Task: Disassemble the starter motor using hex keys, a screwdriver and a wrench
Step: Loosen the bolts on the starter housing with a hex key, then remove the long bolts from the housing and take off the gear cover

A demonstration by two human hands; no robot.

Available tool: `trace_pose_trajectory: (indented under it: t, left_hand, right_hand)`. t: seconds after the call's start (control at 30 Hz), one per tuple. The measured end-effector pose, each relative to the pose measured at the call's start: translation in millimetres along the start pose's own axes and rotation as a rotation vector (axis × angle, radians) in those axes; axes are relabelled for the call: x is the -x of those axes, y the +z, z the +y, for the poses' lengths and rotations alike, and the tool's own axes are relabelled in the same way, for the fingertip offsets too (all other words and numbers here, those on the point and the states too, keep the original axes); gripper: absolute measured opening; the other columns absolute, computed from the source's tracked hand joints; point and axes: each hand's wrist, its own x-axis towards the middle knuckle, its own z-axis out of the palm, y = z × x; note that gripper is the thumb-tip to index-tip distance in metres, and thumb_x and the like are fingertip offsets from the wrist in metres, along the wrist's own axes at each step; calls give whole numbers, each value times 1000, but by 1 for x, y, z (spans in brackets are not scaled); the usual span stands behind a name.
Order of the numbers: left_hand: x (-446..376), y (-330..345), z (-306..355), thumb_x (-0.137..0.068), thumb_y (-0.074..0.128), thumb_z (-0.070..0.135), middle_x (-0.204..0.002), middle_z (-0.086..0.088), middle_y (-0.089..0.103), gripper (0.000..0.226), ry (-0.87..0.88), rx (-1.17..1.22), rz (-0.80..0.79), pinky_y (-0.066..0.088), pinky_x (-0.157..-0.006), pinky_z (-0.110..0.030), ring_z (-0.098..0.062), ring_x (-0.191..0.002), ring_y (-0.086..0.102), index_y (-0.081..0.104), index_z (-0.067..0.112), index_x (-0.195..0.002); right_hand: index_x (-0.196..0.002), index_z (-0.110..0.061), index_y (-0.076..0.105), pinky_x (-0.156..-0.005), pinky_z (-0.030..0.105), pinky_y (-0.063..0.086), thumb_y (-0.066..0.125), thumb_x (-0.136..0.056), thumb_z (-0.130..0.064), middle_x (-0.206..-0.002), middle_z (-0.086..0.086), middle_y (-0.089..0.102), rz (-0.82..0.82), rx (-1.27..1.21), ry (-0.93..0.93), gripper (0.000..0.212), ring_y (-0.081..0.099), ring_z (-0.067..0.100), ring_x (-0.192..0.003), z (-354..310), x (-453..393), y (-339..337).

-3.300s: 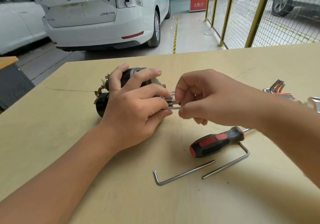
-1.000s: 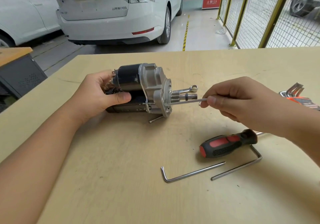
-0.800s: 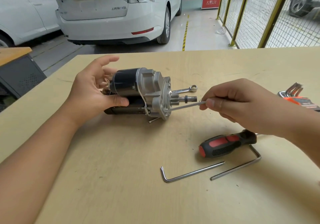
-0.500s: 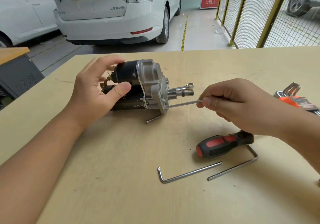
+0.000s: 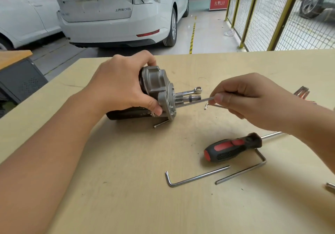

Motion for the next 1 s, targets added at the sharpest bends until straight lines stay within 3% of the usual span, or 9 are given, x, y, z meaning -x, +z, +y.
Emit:
trace_pose_trajectory:
  t: [0.13, 0.27, 0.43, 0.6, 0.7, 0.83, 0.93, 1.0]
  left_hand:
    - [-10, -8, -10, -22, 85, 69, -92, 15, 68, 91, -71, 229, -64, 53, -77, -38, -15, -92, 63, 59, 43, -105]
    - [-30, -8, -26, -30, 90, 61, -78, 15, 71, 70, -121, 425, -150, 46, -70, -31, -4, -71, 63, 69, 41, -94]
    - [-43, -11, -46, -41, 82, 90, -67, 11, 61, 75, -105, 535, -248, 40, -63, -28, -6, -63, 55, 76, 30, -85]
    - [-44, -5, -67, -48, 64, 103, -73, 12, 74, 77, -224, 541, -130, 43, -74, -34, 1, -72, 66, 81, 39, -88]
    - [-37, 7, -67, -50, 53, 107, -83, 2, 77, 87, -295, 492, -180, 47, -77, -35, -13, -82, 71, 78, 36, -93]
    - [-31, 13, -65, -45, 77, 87, -88, 18, 77, 67, -365, 461, -261, 52, -69, -29, -4, -77, 75, 73, 48, -99]
    - [-30, 17, -63, -37, 86, 69, -92, 16, 72, 73, -321, 255, -274, 50, -66, -28, -4, -83, 68, 64, 44, -102]
    - [-27, 15, -63, -38, 87, 61, -93, 16, 71, 67, -315, 252, -278, 51, -66, -29, -8, -86, 68, 62, 47, -99]
  right_hand:
    - [-89, -15, 76, -50, 33, 30, 57, -102, -12, -47, -4, 43, 62, -129, 17, 24, 37, 14, -48, 1, -2, -8]
    - [-87, -16, 75, -51, 33, 30, 57, -103, -12, -47, -4, 43, 79, -114, -7, 24, 37, 13, -48, 2, -3, -7]
    - [-86, -16, 75, -49, 33, 30, 57, -103, -10, -47, -4, 42, 98, -138, -15, 25, 38, 15, -48, 1, -3, -6]
    - [-85, -17, 74, -44, 24, 32, 56, -103, -10, -47, -9, 43, 98, -152, -15, 26, 39, 11, -46, 2, -4, -2]
    - [-86, -15, 74, -44, 21, 33, 56, -103, -10, -48, -10, 44, 97, -170, -18, 25, 40, 9, -46, 3, -5, -1]
    - [-84, -19, 75, -44, 22, 33, 57, -103, -13, -48, -9, 44, 103, -162, -20, 27, 40, 10, -46, 3, -5, -1]
    - [-85, -19, 76, -45, 27, 33, 58, -103, -14, -49, -6, 44, 120, -163, 1, 26, 41, 14, -49, 3, -4, -1]
    - [-84, -18, 76, -45, 23, 34, 58, -103, -13, -49, -6, 43, 135, -177, 10, 26, 40, 13, -48, 2, -5, 0]
